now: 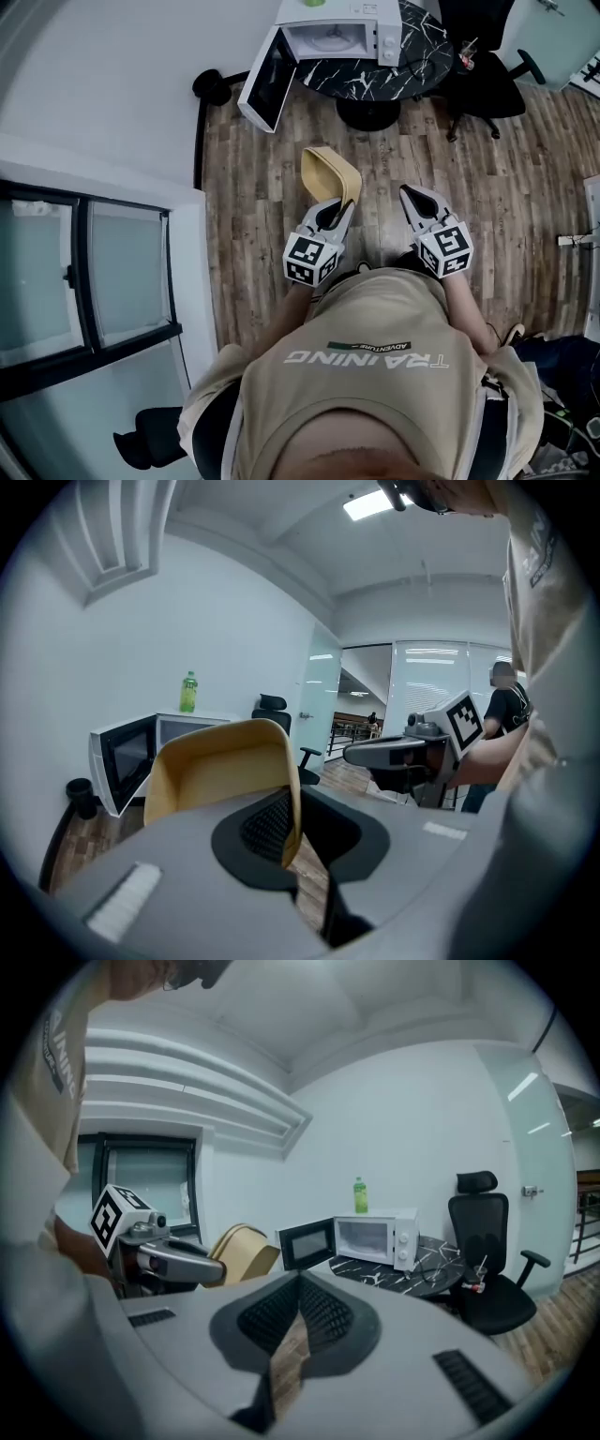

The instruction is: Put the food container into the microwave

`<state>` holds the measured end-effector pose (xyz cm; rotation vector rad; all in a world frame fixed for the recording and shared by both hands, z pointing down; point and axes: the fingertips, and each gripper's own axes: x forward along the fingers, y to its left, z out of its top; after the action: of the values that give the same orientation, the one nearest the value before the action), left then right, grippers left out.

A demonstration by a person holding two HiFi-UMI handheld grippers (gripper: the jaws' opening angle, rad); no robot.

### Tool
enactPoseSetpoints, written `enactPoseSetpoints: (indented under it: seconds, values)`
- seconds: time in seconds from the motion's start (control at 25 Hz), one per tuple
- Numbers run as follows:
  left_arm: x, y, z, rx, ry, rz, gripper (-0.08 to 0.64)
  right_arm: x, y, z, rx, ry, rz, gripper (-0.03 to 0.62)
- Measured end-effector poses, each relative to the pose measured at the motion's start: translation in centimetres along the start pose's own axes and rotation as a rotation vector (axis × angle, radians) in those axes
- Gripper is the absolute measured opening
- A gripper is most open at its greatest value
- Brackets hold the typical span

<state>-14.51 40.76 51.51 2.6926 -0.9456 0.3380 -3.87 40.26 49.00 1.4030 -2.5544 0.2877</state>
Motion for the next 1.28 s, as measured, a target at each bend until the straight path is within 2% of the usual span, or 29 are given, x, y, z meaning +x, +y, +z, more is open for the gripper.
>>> enactPoseSetpoints:
  seconds: [0.2, 0.36, 0.6, 0.72, 0.84, 0.96, 1.16, 1.28]
  values:
    - [1.5, 1.1, 0.2, 0.002, -0.015, -0.059, 0.029, 0.9, -0.4, -0.3, 0.001, 0.049, -0.017, 0.009]
    - [3.3, 1.6, 0.5, -0.048, -0.043, -0.085, 0.029, 1.9, -1.6, -0.8, 0.001, 0.081, -0.015, 0.009]
    - [5.5, 2.5, 0.8, -0.047, -0.014, -0.043, 0.029, 4.8, -3.3, -1.1, 0.015, 0.070, 0.071, 0.009]
    - [6.7, 3.3, 2.4, -0.044, -0.008, -0.016, 0.029, 6.6, -4.9, 0.5, 0.011, 0.030, 0.108, 0.009]
    - [8.2, 4.5, 3.6, -0.008, 0.014, 0.020, 0.029, 8.0, -6.7, 1.7, -0.032, -0.005, 0.127, 0.009]
    - [10.4, 5.1, 5.1, 0.004, 0.028, 0.047, 0.029, 8.5, -9.0, 1.1, -0.073, 0.015, 0.148, 0.009]
    - [14.4, 6.9, 6.8, 0.019, 0.065, 0.110, 0.029, 9.8, -14.3, 0.1, 0.028, 0.011, 0.183, 0.009]
    - [16.4, 7.7, 6.9, 0.012, 0.095, 0.139, 0.029, 10.8, -16.8, -0.6, 0.030, 0.011, 0.206, 0.009]
